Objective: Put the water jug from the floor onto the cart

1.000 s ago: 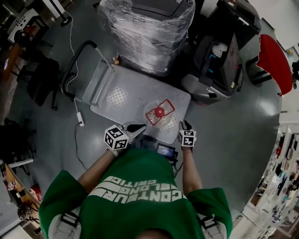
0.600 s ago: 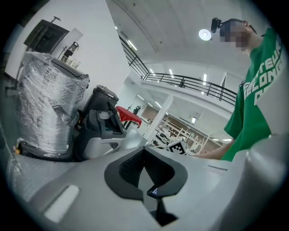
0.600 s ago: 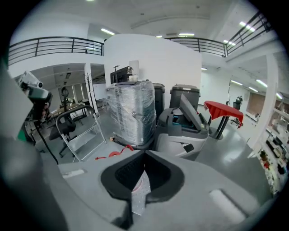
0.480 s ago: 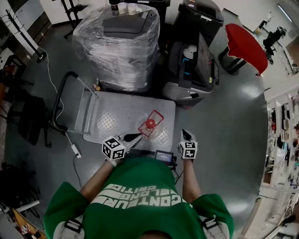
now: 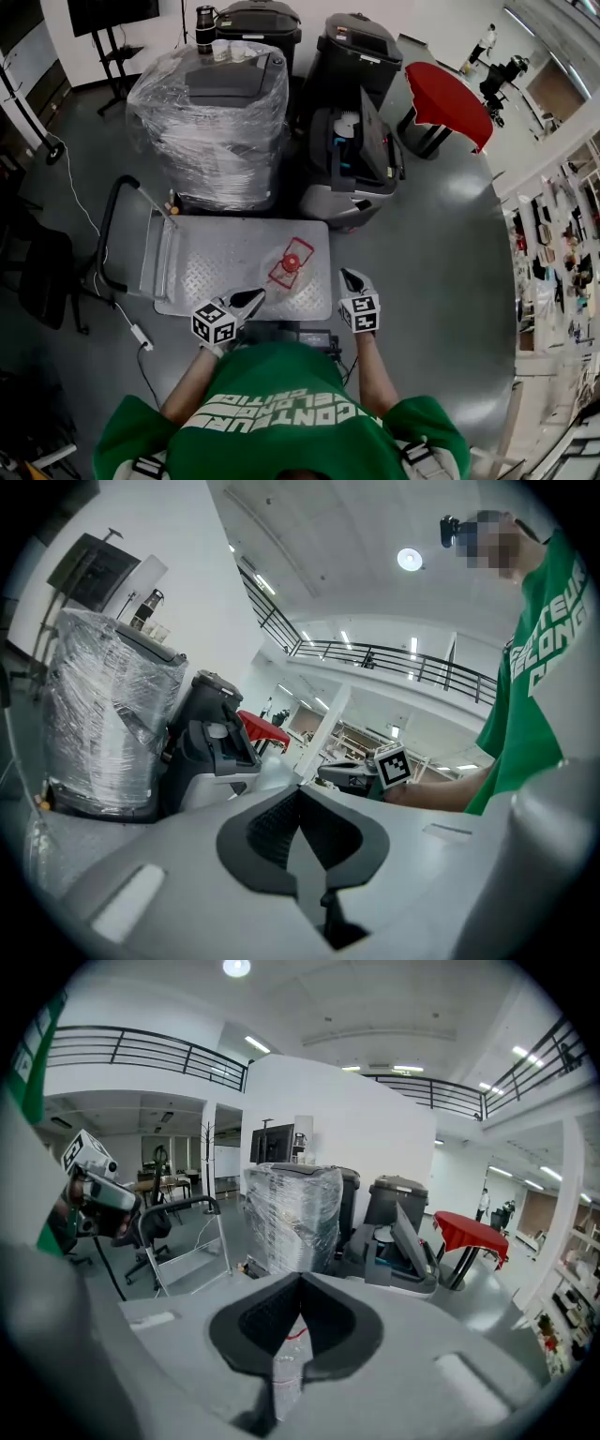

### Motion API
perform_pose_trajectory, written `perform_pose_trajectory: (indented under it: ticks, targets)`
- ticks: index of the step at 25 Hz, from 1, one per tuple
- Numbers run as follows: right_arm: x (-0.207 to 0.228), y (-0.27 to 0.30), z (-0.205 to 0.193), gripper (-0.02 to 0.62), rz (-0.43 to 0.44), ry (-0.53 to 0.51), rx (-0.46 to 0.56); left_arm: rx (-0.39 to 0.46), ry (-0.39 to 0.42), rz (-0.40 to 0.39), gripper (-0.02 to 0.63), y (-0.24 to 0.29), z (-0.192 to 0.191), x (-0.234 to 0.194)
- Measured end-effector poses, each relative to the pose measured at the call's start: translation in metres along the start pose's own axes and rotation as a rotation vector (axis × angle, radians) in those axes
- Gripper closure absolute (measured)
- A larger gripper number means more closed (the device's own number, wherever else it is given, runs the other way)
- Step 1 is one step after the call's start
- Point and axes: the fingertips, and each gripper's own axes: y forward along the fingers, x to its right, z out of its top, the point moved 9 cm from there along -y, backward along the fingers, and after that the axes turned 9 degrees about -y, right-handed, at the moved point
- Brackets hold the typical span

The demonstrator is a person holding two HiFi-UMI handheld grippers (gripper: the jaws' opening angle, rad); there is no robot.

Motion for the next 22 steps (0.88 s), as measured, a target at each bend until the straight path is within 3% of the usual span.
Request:
perform_pose_trajectory:
  ticks: [7,11,22]
  targets:
    - [-0.058,-0.044,-0.014,0.602,0.03,0.004,-0.052,0.019,-0.071,0.021,0.604,-0.039,-0.031,0.006]
    - [-0.08,-0.062,-0.023,0.602,0.041,0.005,-0.077,0.033,-0.102,0.088,0.603,-0.052,-0.043,0.007]
    - [-0.07,-0.074,-0.011,0.601,0.067,0.047,-0.003,0.019,-0.082,0.134,0.603,-0.043,-0.047,0.016]
